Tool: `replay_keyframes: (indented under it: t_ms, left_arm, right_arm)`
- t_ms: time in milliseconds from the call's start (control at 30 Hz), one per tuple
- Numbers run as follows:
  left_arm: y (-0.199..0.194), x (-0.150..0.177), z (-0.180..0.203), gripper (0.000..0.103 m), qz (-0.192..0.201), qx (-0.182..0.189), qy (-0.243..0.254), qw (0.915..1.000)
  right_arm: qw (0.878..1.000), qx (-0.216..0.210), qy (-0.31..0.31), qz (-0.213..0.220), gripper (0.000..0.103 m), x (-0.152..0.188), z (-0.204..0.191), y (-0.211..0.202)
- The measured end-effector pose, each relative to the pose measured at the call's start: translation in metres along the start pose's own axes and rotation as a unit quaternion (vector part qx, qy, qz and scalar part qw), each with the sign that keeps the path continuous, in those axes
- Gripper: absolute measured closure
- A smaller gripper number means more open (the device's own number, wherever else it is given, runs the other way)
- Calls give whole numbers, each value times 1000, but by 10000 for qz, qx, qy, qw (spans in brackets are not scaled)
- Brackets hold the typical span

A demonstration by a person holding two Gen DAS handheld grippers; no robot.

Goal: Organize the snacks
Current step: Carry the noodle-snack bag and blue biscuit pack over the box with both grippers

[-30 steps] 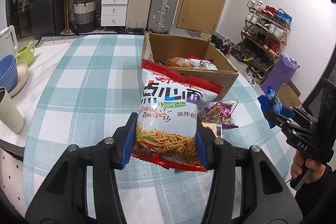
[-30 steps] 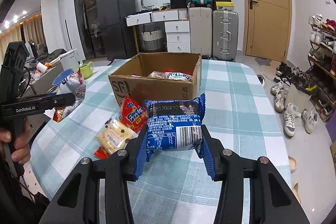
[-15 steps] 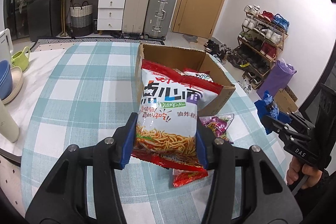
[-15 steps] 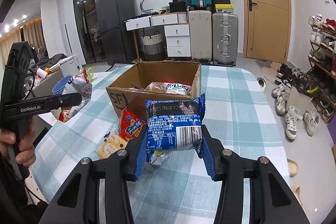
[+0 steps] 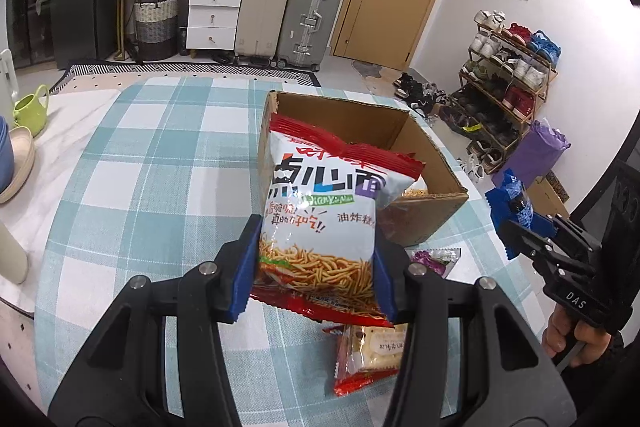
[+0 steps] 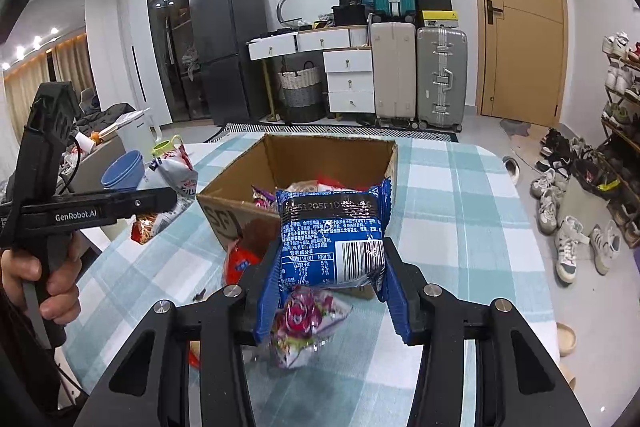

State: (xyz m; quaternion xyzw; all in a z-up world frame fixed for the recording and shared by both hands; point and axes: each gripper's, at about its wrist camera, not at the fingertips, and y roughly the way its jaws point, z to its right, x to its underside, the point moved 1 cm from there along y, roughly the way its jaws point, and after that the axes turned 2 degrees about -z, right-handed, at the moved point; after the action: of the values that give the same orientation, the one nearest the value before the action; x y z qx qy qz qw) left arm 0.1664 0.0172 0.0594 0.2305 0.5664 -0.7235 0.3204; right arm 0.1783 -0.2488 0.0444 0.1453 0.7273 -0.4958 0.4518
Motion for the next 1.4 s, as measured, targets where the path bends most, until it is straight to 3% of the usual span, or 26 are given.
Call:
replay_keyframes:
  t_ms: [767, 1400]
  left_arm:
    - [49, -62, 3, 57, 156, -104, 86, 9998]
    - [97, -78, 3, 57, -37, -93, 191, 9998]
  right_arm:
    - [10000, -54, -2, 8, 57, -39, 12, 31]
    - [9994, -84, -196, -258, 57, -64, 14, 85]
